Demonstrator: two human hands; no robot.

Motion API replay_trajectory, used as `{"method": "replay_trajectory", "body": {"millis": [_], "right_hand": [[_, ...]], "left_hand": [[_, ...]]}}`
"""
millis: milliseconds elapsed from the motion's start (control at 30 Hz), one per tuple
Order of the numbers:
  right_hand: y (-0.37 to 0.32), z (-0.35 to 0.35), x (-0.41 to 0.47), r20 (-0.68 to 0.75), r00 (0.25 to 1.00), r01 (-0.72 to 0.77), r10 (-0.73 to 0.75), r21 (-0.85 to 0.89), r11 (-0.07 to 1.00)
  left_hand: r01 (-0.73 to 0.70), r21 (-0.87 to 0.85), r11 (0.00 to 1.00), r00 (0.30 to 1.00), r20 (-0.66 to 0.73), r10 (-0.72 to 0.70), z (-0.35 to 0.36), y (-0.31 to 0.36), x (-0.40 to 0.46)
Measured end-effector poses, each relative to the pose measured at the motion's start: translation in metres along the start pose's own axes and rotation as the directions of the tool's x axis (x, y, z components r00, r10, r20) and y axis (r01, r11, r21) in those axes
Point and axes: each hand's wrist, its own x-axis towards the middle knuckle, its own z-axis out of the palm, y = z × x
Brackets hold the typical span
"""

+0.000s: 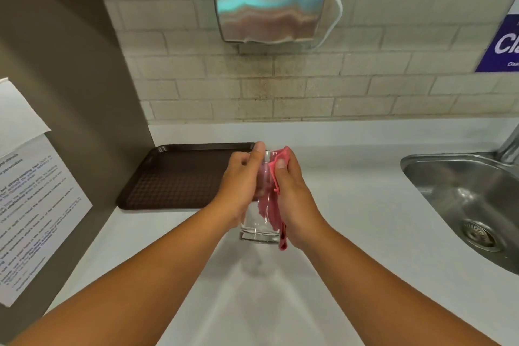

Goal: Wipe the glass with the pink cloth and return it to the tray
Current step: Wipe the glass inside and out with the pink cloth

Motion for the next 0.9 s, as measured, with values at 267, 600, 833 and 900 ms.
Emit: {"method": "replay_trajectory", "body": {"millis": [267, 600, 833, 900], "right_hand": [[-0.010, 0.002, 0.013, -0.019, 1.000, 0.000, 0.000, -0.036, 0.999], [0.012, 0.004, -0.014, 0.223, 0.955, 0.265, -0.197, -0.336, 0.904], [0.000, 0.002, 0.021, 0.081, 0.976, 0.216, -0.202, -0.465, 0.858], [-0.008, -0.006, 0.034, 0.053, 0.989, 0.149, -0.139, -0.365, 0.919]], "left_hand": [[0.114, 0.195, 0.974, 0.991, 0.051, -0.126, 0.002, 0.026, 0.007], [0.214, -0.222, 0.951, 0.972, -0.050, -0.230, -0.011, 0.030, 0.030], [0.164, -0.126, 0.978, 0.986, 0.058, -0.158, 0.003, 0.002, 0.018], [0.143, -0.116, 0.983, 0.989, 0.051, -0.138, 0.007, -0.006, 0.015]]}}
